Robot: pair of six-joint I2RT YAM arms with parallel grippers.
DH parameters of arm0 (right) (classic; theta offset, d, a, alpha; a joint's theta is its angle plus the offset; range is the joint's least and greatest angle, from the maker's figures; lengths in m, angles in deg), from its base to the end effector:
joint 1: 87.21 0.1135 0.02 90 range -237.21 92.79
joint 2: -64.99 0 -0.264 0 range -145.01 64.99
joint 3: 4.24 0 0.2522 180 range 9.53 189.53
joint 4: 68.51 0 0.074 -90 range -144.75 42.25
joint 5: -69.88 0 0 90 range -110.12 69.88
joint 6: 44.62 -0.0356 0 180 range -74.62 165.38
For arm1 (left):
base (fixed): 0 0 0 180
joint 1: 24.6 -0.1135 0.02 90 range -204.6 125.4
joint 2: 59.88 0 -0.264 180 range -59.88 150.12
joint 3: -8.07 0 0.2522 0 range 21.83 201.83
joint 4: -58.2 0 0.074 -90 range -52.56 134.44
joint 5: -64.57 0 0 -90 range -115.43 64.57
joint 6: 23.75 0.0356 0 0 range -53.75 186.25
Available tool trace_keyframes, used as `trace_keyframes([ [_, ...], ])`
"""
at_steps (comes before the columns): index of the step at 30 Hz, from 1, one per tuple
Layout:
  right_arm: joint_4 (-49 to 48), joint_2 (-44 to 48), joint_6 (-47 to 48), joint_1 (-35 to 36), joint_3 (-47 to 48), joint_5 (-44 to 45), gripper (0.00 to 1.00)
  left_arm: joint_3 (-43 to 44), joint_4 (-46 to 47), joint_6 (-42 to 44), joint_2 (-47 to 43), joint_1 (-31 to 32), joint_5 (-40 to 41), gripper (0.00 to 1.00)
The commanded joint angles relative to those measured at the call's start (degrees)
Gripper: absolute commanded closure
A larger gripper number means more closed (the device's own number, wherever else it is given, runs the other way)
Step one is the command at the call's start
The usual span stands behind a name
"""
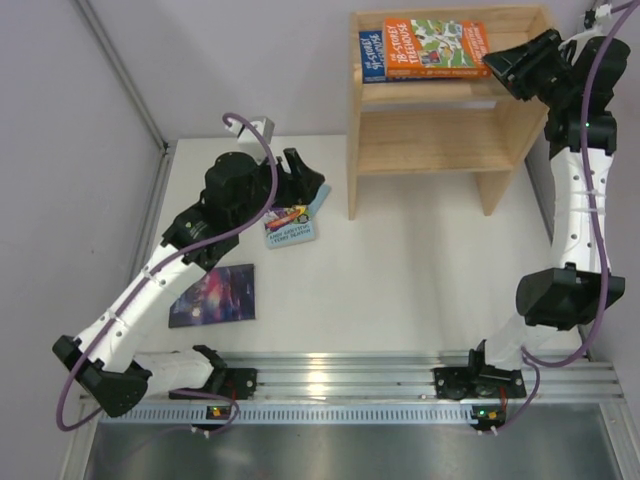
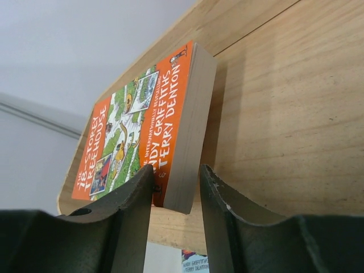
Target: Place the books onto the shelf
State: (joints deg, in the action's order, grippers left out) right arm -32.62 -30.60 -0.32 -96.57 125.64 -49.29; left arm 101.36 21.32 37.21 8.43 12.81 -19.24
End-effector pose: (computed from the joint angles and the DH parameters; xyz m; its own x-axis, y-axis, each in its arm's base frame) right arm 0.3572 -0.0413 0.5154 -0.2617 0.6765 -0.6884 -0.2168 0.6538 0.7249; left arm 0.2073 -0.1537 0.4428 -0.3957 -0.3049 -0.8663 0.3753 0.8072 -0.4555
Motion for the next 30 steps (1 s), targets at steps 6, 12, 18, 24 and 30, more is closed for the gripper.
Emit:
trace_keyframes([
  [6,-5.0,-0.6,-3.2,3.9,1.4,0.2,0.66,-1.9,0.6,-0.6,-0.3,-0.3,-4.2,0.29],
  [12,-6.0,-1.9,-3.5,5.0,3.1,2.8,0.79,-3.4,0.9,-1.0,-1.2,-0.4,-4.6,0.29],
  [18,-5.9,-4.1,-3.6,5.1,5.1,2.9,0.79,-4.9,1.5,-1.7,-1.3,-0.5,-5.7,0.29],
  [24,-5.7,-3.4,-3.4,6.7,3.8,4.4,0.8,-5.6,2.1,-2.1,-1.3,-0.4,-5.8,0.29],
  [30,-2.5,-3.3,-2.8,6.9,5.3,5.8,0.73,-5.3,1.8,-1.6,-1.5,-0.5,-5.8,0.29],
])
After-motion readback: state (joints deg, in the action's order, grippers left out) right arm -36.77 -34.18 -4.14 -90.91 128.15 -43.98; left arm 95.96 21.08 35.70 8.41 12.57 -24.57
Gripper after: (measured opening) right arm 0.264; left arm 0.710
